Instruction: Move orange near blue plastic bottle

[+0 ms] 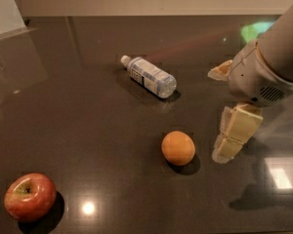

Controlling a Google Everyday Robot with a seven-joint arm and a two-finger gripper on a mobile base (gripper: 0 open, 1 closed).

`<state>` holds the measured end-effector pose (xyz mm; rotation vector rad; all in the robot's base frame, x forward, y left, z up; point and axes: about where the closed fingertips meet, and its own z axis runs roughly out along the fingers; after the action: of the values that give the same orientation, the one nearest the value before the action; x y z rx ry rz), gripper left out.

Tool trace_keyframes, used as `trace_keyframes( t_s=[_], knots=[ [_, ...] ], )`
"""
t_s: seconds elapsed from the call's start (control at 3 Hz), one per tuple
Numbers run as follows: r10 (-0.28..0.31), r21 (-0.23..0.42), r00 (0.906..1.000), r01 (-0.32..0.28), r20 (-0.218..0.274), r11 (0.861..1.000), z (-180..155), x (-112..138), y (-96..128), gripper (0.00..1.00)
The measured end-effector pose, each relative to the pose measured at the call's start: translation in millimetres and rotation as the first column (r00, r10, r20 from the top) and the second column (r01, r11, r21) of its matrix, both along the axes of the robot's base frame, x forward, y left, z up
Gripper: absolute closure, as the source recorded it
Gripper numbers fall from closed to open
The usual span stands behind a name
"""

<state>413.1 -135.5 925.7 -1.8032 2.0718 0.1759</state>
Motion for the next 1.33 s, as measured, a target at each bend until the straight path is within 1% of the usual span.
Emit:
trace_keyframes(
  t_s=[0.33,0.67,1.0,1.33],
  knots=[
    [0.041,0.043,0.9991,-0.04,-0.01,0.998,-26,-7,29,0.0],
    [0.062,0.068,0.9978,-0.061,-0.022,0.996,-45,-13,49,0.0],
    [0.079,0.082,0.996,-0.076,-0.04,0.994,-57,-19,63,0.0],
    [0.082,0.072,0.9955,-0.079,-0.047,0.994,-67,-23,69,0.0]
  ],
)
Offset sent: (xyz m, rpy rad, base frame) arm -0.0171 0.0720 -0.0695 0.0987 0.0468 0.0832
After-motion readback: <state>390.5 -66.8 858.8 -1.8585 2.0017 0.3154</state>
